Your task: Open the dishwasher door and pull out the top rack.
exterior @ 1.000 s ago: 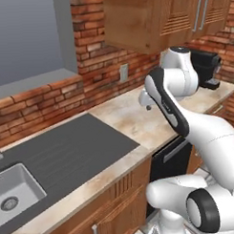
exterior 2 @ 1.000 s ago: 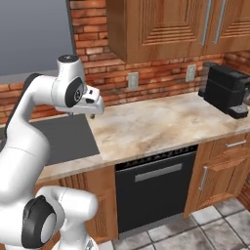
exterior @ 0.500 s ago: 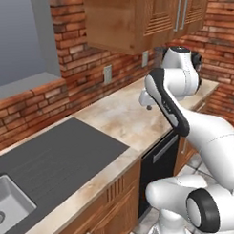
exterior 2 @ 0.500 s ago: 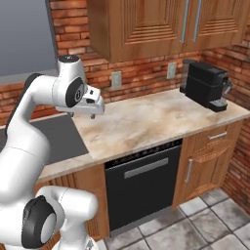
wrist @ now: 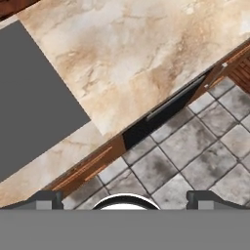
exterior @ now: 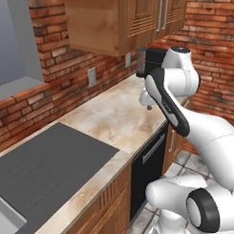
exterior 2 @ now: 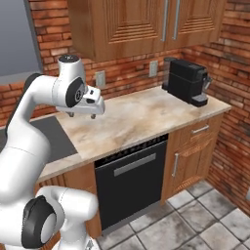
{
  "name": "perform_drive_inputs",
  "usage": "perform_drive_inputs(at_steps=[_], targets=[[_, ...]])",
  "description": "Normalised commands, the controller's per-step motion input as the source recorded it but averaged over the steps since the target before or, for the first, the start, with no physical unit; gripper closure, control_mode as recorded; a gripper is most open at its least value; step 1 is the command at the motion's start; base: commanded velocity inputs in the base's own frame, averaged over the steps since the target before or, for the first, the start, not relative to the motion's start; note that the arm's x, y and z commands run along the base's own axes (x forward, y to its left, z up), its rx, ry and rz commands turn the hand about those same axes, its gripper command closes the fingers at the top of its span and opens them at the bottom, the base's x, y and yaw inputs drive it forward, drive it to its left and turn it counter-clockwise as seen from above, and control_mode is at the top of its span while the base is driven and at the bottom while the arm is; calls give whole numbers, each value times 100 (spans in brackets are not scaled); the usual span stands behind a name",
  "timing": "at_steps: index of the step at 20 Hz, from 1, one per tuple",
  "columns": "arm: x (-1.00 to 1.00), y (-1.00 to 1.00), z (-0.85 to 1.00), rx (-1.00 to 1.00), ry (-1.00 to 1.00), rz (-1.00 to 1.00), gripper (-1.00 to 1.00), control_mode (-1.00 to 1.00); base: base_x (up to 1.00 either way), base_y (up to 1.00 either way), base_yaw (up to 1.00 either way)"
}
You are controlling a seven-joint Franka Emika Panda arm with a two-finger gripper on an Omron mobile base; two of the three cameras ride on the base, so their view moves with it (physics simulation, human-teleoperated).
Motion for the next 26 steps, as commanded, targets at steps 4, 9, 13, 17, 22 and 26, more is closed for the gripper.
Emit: perform_drive_inputs(at_steps=[4, 9, 13, 17, 22, 26], targets=[[0, -4, -1, 2, 0, -3, -100, -100, 0, -12, -12], [0, -23, -5, 6, 0, -9, -100, -100, 0, 0, 0], [4, -36, -8, 5, 0, -6, -100, -100, 0, 0, 0], [4, -48, -12, 6, 0, -6, -100, -100, 0, 0, 0], [4, -63, -23, 16, 0, -6, -100, -100, 0, 0, 0], [3, -61, -28, 21, 0, -5, -100, -100, 0, 0, 0]])
